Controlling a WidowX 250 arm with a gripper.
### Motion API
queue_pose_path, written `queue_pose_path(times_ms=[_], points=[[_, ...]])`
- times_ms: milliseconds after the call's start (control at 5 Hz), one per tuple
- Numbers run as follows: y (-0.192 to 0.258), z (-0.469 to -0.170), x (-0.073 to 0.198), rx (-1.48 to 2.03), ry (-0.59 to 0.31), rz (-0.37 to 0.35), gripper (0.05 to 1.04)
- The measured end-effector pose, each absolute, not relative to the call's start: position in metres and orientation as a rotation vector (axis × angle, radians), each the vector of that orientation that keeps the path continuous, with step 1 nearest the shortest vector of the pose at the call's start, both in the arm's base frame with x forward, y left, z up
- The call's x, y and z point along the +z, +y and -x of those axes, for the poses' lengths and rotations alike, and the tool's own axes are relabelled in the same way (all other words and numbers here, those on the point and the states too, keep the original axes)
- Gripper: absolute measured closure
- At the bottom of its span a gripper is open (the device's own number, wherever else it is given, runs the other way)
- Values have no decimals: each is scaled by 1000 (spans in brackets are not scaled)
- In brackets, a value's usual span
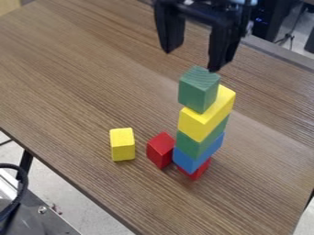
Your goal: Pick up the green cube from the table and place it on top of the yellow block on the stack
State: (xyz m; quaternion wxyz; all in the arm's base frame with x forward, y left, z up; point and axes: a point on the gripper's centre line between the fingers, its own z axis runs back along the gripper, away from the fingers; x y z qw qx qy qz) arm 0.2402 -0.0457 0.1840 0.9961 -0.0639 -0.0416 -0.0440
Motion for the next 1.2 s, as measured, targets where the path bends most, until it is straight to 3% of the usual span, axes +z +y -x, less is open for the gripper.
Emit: queue_pose_path(times_ms=[400,800,1200], points=[[-1,-249,207,56,-154,99,84],[44,-256,175,190,-13,55,84],[40,-255,156,147,14,32,84]])
